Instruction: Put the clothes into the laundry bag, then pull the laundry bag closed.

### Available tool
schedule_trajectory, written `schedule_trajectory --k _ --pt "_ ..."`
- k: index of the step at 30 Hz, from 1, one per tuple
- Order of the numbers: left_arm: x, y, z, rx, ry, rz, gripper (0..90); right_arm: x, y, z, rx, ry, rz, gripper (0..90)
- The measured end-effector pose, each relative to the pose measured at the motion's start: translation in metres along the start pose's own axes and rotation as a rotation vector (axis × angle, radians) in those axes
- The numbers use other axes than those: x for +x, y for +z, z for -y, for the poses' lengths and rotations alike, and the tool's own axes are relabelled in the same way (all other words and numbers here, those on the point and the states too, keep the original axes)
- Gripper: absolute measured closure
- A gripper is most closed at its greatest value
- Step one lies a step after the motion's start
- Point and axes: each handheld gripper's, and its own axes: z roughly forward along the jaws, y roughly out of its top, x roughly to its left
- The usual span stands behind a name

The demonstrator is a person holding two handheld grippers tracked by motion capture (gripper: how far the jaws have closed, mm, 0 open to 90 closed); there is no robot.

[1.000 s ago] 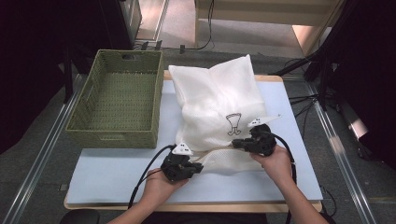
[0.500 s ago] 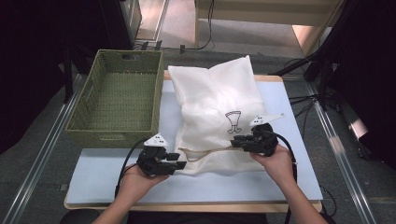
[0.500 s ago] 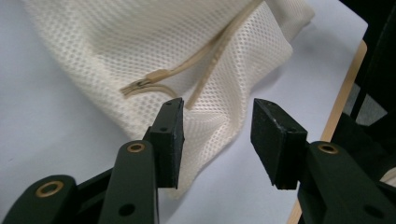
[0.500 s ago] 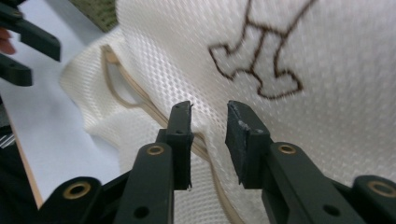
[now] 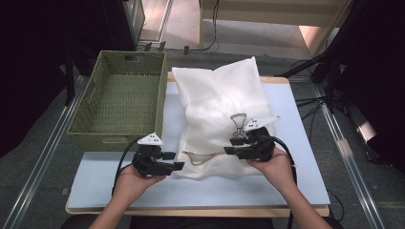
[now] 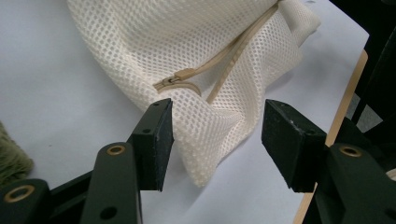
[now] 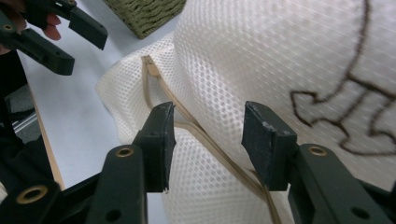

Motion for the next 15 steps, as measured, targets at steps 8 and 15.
schedule_trajectory --k 8,15 --pt "0.008 -0.006 0.001 -0.015 -0.022 -0.020 43.2 0.009 0.014 -0.005 0.014 -0.015 -0.017 53.0" --pt "0.013 -0.009 0.002 -0.028 -0.039 -0.030 42.6 0.015 0.024 -0.008 0.030 -0.031 -0.042 53.3"
